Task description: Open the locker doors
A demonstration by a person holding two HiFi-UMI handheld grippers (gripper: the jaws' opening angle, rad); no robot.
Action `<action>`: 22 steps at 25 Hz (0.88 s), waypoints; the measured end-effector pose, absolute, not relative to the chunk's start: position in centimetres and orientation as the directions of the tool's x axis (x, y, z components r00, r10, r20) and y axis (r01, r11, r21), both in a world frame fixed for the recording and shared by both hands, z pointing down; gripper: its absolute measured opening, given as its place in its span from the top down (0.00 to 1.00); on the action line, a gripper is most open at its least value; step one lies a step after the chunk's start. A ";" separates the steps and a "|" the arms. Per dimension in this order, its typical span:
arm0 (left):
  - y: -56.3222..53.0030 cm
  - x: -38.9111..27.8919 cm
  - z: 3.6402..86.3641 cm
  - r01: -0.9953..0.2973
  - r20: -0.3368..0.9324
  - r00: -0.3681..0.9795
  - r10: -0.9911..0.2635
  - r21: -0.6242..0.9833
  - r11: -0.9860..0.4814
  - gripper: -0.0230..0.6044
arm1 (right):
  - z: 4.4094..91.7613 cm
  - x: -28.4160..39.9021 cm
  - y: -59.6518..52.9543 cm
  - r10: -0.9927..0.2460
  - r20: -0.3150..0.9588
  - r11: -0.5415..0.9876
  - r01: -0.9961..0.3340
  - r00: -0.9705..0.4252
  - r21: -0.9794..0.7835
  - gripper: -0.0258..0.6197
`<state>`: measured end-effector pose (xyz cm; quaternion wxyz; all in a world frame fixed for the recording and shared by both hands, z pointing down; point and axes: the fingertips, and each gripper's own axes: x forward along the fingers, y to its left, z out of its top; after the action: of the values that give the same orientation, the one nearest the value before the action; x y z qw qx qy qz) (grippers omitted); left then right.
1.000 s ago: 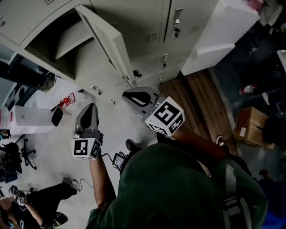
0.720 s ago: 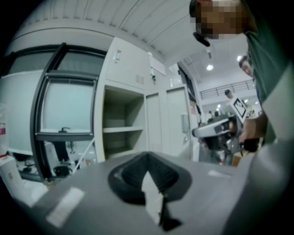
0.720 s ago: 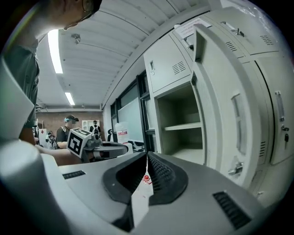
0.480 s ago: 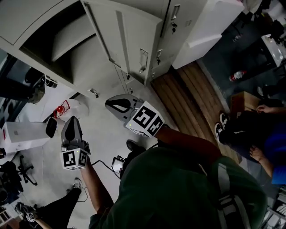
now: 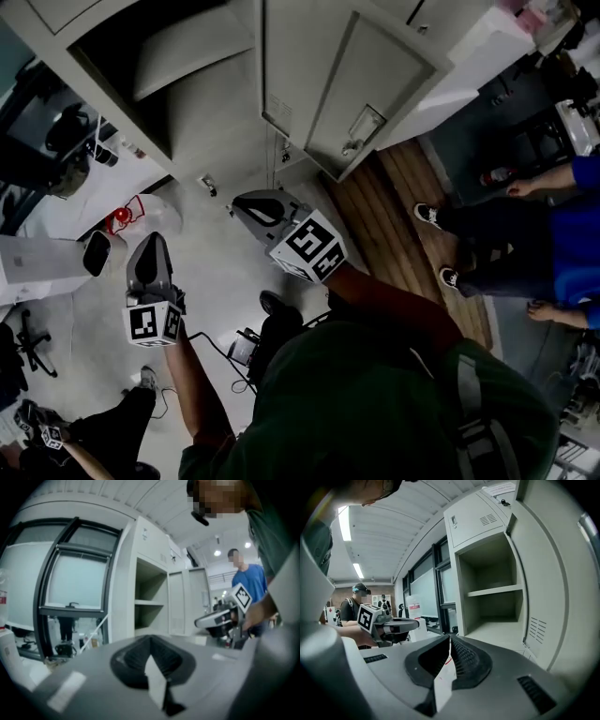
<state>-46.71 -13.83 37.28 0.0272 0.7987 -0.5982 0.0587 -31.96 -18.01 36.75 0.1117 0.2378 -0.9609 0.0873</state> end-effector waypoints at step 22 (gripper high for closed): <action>-19.7 -49.9 52.4 -0.958 0.179 0.286 -0.941 0.033 -0.285 0.98 | 59.3 -40.0 -28.8 -0.503 0.402 0.803 -0.586 -0.765 -0.109 0.95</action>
<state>-49.88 -19.71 52.38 0.0670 0.7990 -0.5943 0.0622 -40.03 -28.80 59.33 0.1799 0.2921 -0.9323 0.1148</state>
